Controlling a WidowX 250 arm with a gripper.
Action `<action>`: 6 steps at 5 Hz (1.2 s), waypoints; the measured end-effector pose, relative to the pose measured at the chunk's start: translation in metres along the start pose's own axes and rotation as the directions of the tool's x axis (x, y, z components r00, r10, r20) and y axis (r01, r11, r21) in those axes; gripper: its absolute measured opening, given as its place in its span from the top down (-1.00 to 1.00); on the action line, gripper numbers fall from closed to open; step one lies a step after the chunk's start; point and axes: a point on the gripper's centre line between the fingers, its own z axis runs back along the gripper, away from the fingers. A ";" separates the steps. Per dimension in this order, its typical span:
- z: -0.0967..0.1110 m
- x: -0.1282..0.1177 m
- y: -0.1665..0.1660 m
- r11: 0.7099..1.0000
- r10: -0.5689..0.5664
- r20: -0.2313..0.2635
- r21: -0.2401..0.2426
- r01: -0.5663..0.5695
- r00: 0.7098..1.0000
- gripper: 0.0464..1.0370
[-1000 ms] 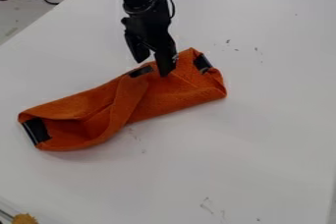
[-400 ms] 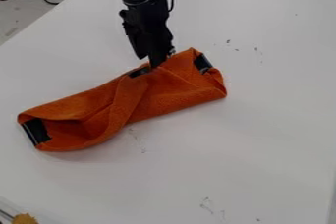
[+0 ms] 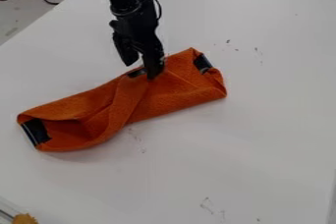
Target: Unfold the cloth from center to bottom right
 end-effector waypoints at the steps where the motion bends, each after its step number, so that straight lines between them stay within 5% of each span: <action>1: -0.005 -0.004 0.002 1.000 -0.001 -0.011 -0.012 0.001 1.000 -0.84; 3: -0.003 0.000 0.004 1.000 -0.014 -0.012 -0.007 0.014 1.000 0.35; 4: -0.002 0.000 0.005 1.000 0.001 -0.017 0.001 -0.001 1.000 0.77; 6: 0.006 0.008 -0.006 0.999 -0.019 -0.012 0.029 0.019 1.000 0.97</action>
